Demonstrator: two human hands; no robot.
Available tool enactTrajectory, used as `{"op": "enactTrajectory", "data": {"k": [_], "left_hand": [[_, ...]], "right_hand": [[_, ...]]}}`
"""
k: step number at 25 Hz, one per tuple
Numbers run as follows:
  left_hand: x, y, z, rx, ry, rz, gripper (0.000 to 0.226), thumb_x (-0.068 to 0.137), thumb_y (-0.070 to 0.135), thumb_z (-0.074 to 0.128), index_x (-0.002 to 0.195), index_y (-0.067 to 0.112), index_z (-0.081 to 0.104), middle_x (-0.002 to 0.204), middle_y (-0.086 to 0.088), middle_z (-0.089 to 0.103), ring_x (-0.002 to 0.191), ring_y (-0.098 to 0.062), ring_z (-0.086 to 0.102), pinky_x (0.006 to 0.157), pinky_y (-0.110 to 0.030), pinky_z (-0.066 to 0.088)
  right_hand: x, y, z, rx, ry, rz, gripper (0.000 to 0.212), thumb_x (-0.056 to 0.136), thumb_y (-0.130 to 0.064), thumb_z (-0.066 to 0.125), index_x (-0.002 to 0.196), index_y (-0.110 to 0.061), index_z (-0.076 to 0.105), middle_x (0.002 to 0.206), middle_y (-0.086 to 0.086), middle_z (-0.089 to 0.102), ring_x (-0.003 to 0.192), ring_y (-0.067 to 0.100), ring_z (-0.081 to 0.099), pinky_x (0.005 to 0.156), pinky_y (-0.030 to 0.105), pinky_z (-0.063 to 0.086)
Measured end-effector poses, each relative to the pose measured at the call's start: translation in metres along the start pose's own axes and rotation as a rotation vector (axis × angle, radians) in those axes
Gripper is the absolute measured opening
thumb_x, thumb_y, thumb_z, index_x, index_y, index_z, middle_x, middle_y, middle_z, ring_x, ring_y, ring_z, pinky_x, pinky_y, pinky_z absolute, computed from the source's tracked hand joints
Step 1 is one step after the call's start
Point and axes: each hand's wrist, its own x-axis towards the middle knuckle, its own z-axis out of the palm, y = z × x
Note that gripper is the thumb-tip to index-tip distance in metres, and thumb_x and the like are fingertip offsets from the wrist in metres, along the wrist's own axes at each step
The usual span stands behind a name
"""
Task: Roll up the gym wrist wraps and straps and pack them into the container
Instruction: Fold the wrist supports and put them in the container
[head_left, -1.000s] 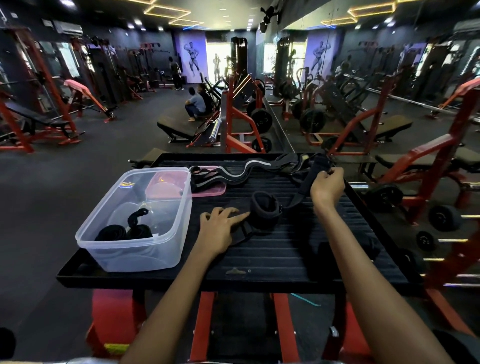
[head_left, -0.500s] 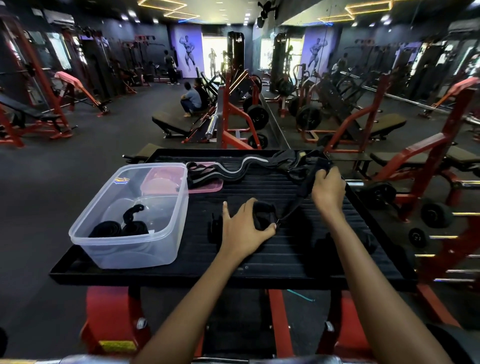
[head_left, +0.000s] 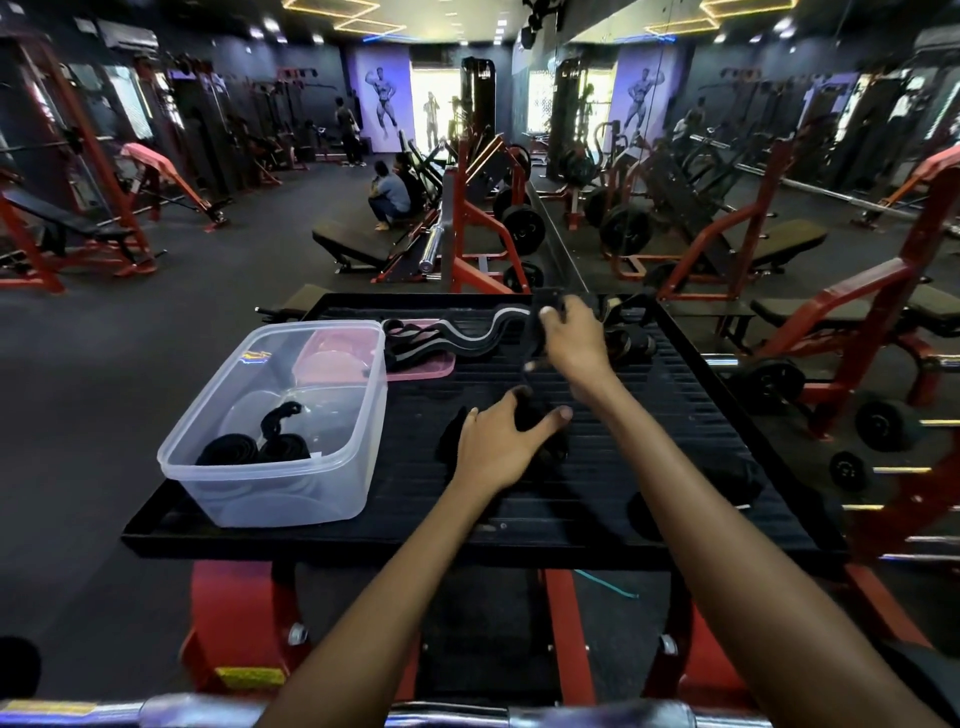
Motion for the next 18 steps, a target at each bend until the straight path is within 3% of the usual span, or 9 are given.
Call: {"op": "enactTrajectory", "data": {"k": [2,4,6,8,11,14,16,18], "left_hand": [[0.004,0.004,0.003,0.000,0.035,-0.037,0.060,0.077,0.076,0.043,0.104,0.026,0.062,0.103,-0.005,0.071,0.106,-0.029,0.059,0.099,-0.047,0.041],[0.007,0.003,0.008,-0.024,0.054,-0.055,0.044,0.081,0.064,0.049,0.096,0.026,0.067,0.097,-0.003,0.072,0.103,-0.025,0.061,0.100,-0.045,0.040],[0.008,-0.001,0.011,-0.094,0.052,-0.048,0.030,0.085,0.051,0.053,0.090,0.027,0.071,0.095,0.001,0.074,0.101,-0.020,0.063,0.103,-0.042,0.038],[0.005,-0.007,0.013,-0.142,0.028,-0.006,0.031,0.085,0.053,0.049,0.086,0.029,0.069,0.089,0.005,0.073,0.099,-0.018,0.063,0.109,-0.041,0.032],[-0.009,-0.010,0.011,-0.114,0.059,0.089,0.024,0.090,0.047,0.050,0.091,0.027,0.063,0.093,0.012,0.067,0.098,-0.007,0.060,0.118,-0.039,0.013],[-0.027,-0.009,0.007,-0.018,0.144,0.141,0.027,0.089,0.045,0.053,0.108,0.027,0.060,0.112,0.012,0.060,0.108,-0.006,0.054,0.115,-0.040,0.019],[-0.038,-0.012,0.006,0.071,0.202,0.101,0.031,0.087,0.043,0.057,0.115,0.028,0.058,0.117,0.011,0.057,0.112,-0.010,0.050,0.109,-0.037,0.028],[-0.050,-0.014,0.004,0.092,0.262,-0.065,0.036,0.083,0.040,0.060,0.118,0.030,0.056,0.119,0.011,0.055,0.114,-0.011,0.047,0.103,-0.034,0.029]], "right_hand": [[-0.005,-0.001,0.008,0.142,-0.176,0.075,0.015,0.096,-0.020,0.046,0.101,-0.006,0.050,0.093,0.013,0.054,0.072,0.023,0.058,0.072,0.049,0.058],[-0.011,0.008,0.005,0.211,-0.280,0.111,0.011,0.097,-0.018,0.048,0.102,-0.009,0.051,0.099,0.011,0.053,0.081,0.024,0.058,0.078,0.043,0.057],[-0.013,0.026,-0.010,0.084,-0.188,0.053,0.017,0.096,-0.021,0.049,0.106,-0.010,0.057,0.099,0.006,0.056,0.093,0.025,0.058,0.085,0.039,0.053],[-0.020,0.049,-0.027,-0.159,-0.168,0.058,0.029,0.095,-0.029,0.051,0.101,-0.003,0.063,0.089,0.005,0.056,0.086,0.023,0.055,0.076,0.034,0.046],[-0.047,0.074,-0.037,-0.187,-0.375,0.352,0.052,0.092,-0.046,0.050,0.101,0.003,0.064,0.082,0.009,0.058,0.074,0.022,0.054,0.061,0.030,0.045],[-0.066,0.081,-0.036,-0.059,-0.499,0.516,0.045,0.093,-0.049,0.047,0.105,-0.009,0.065,0.095,0.007,0.067,0.075,0.018,0.059,0.061,0.027,0.050],[-0.069,0.084,-0.036,0.059,-0.469,0.567,0.039,0.094,-0.043,0.049,0.107,-0.009,0.063,0.094,0.007,0.065,0.073,0.018,0.058,0.062,0.029,0.050],[-0.069,0.090,-0.033,0.241,-0.351,0.612,0.036,0.090,-0.035,0.060,0.107,-0.004,0.065,0.095,0.010,0.066,0.079,0.022,0.062,0.068,0.033,0.051]]}}
